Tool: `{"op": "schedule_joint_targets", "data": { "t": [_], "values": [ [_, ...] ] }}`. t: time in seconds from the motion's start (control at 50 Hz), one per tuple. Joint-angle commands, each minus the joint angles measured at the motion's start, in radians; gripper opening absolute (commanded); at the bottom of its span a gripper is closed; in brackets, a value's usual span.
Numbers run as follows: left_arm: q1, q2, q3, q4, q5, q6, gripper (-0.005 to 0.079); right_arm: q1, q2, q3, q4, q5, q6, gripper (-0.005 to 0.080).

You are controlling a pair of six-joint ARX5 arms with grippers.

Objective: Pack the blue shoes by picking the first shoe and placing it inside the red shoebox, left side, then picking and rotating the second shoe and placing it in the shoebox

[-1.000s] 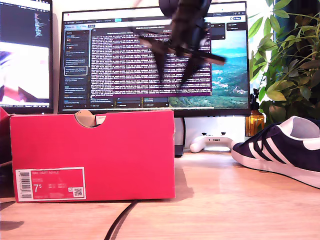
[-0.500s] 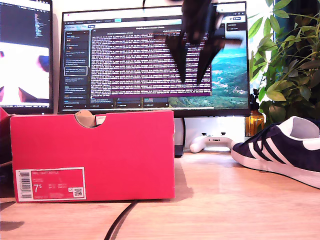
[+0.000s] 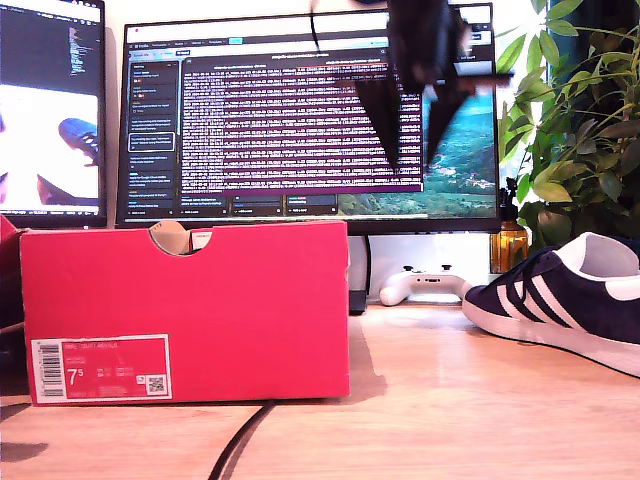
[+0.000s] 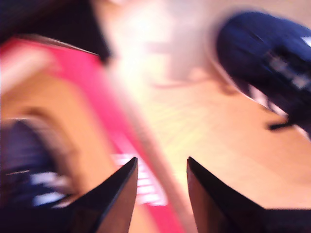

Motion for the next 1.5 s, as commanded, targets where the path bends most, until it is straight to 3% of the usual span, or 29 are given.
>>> {"op": "schedule_joint_targets", "data": {
  "t": [0.0,0.14,0.34,0.6,0.94,1.48],
  "values": [
    [-0.004,0.000,-0.030,0.005,0.001,0.007,-0.0021,-0.010,-0.071,-0.047,-0.001,0.023,0.020,0.0286],
    [-0.004,0.000,-0.030,0.005,0.001,0.007,-0.0021,-0.032,-0.124,-0.127,-0.001,0.049,0.030,0.0297],
    [-0.004,0.000,-0.030,0.005,0.001,0.007,-0.0021,-0.073,-0.227,-0.270,-0.001,0.065,0.030,0.0569],
    [-0.004,0.000,-0.030,0.005,0.000,0.007,-0.0021,-0.137,-0.357,-0.469,-0.001,0.073,0.042,0.0640],
    [-0.004,0.000,-0.030,0.005,0.000,0.007,-0.0021,-0.219,-0.408,-0.648,-0.001,0.072,0.115,0.0643],
    [-0.004,0.000,-0.030,0.005,0.001,0.007,-0.0021,-0.266,-0.408,-0.790,0.006,0.100,0.248,0.0636]
  ]
}}
